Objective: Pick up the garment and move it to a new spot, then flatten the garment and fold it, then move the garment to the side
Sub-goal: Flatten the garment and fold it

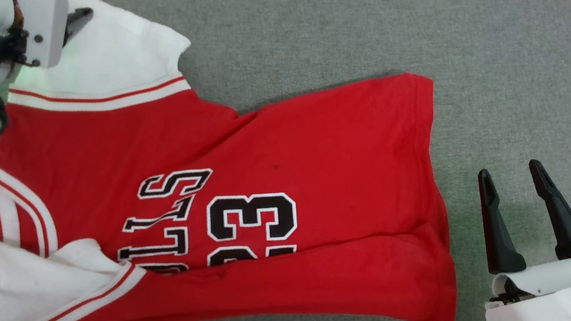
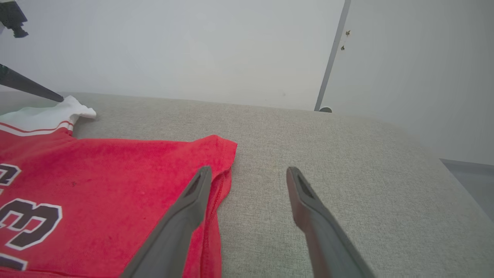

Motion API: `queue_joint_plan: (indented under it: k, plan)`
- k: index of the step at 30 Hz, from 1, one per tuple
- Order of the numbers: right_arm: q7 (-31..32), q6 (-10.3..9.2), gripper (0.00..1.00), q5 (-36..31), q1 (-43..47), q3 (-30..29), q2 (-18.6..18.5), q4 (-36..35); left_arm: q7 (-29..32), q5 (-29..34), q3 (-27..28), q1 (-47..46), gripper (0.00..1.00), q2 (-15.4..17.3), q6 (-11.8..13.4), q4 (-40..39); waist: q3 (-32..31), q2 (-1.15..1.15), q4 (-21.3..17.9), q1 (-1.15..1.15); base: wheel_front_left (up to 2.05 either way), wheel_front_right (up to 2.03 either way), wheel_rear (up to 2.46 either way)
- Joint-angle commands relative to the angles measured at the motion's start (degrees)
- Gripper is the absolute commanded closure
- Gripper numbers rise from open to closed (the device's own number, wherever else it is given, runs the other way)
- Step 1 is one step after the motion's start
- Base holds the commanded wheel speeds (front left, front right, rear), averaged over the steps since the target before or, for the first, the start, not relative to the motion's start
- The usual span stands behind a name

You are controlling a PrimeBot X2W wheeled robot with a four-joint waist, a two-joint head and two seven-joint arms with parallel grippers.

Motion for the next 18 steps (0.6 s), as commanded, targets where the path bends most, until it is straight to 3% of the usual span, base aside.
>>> queue_joint_plan:
  k: [1, 13, 14, 18]
  plan:
    - [-0.13, -0.07, 0.00, 0.68, -0.94, 0.18, 0.25, 0.26, 0.32, 0.86, -0.53, -1.15, 0.00, 0.03, -0.27, 1.02, 0.41, 0.00, -0.36, 0.00, 0.00, 0.00, 0.00]
    - [0.70, -0.07, 0.00, 2.18, -1.92, 0.93, 0.34, 1.26, 0.57, 1.09, -2.39, -3.36, 0.00, -3.71, -0.86, 9.60, 1.63, 0.00, -1.36, 0.00, 0.00, 0.00, 0.00]
    - [0.94, -0.07, 0.00, 2.49, -2.01, 1.09, 0.31, 1.35, 0.42, 1.07, -2.51, -3.45, 0.05, -4.05, -0.95, 10.14, 1.68, 0.00, -1.42, 0.00, 0.00, 0.00, 0.00]
    - [2.11, -0.07, 0.00, 3.65, -2.26, 1.53, 0.29, 1.63, 1.10, 0.52, -3.05, -3.59, 1.00, -4.94, -1.40, 12.40, 1.82, 0.00, -1.54, 0.00, 0.00, 0.00, 0.00]
